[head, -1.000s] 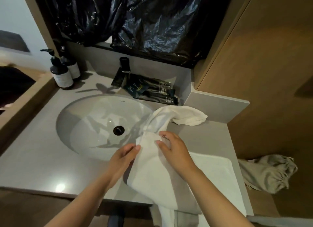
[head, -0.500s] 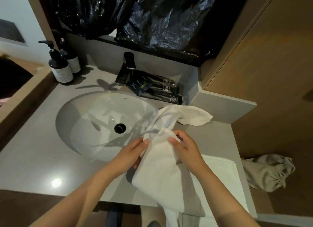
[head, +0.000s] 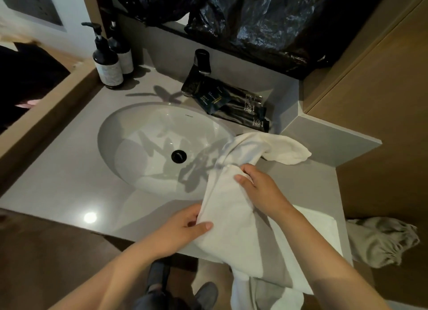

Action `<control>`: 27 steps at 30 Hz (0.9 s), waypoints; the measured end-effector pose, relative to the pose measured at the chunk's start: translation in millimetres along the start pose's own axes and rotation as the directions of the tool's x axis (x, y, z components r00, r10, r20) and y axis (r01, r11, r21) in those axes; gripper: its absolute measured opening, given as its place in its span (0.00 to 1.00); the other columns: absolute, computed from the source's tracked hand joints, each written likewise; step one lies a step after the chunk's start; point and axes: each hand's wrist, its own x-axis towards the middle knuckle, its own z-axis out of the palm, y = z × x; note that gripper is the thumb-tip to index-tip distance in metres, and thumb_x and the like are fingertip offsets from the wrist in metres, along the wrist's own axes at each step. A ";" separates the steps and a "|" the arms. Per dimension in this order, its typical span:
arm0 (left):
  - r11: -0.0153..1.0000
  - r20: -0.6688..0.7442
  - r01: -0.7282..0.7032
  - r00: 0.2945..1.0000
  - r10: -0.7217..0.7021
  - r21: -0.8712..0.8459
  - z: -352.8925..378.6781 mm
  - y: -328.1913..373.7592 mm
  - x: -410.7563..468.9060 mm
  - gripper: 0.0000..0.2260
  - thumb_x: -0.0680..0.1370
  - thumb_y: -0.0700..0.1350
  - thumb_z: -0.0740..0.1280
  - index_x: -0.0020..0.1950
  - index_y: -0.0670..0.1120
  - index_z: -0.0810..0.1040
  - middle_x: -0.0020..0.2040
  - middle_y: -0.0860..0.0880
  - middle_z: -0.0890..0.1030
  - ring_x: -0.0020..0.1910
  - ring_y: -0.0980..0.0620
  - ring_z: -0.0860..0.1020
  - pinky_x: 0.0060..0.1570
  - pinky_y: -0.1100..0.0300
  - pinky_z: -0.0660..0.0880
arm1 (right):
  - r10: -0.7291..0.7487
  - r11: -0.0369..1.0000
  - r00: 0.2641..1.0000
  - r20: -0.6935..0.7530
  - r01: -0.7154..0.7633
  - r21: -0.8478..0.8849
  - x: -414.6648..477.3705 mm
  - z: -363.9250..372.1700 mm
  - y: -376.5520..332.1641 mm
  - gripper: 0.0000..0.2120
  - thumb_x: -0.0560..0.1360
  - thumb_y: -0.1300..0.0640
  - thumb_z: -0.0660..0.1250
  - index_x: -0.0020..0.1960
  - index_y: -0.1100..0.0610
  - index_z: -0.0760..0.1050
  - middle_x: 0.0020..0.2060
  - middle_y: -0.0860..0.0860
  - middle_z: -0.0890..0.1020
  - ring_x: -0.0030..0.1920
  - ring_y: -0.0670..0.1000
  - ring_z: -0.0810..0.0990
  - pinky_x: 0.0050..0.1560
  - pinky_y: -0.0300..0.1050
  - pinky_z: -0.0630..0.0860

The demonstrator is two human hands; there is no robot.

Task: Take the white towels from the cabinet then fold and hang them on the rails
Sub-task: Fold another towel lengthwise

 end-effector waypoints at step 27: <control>0.994 -0.367 0.109 0.925 -0.102 -0.001 31.3 -30.5 -29.2 0.10 0.77 0.53 0.66 0.48 0.47 0.78 0.48 0.46 0.82 0.48 0.49 0.81 0.55 0.49 0.77 | -0.142 0.987 0.984 -0.106 0.133 -0.089 -6.0 41.0 7.1 0.10 0.79 0.53 0.65 0.59 0.54 0.74 0.57 0.45 0.76 0.58 0.46 0.74 0.63 0.44 0.70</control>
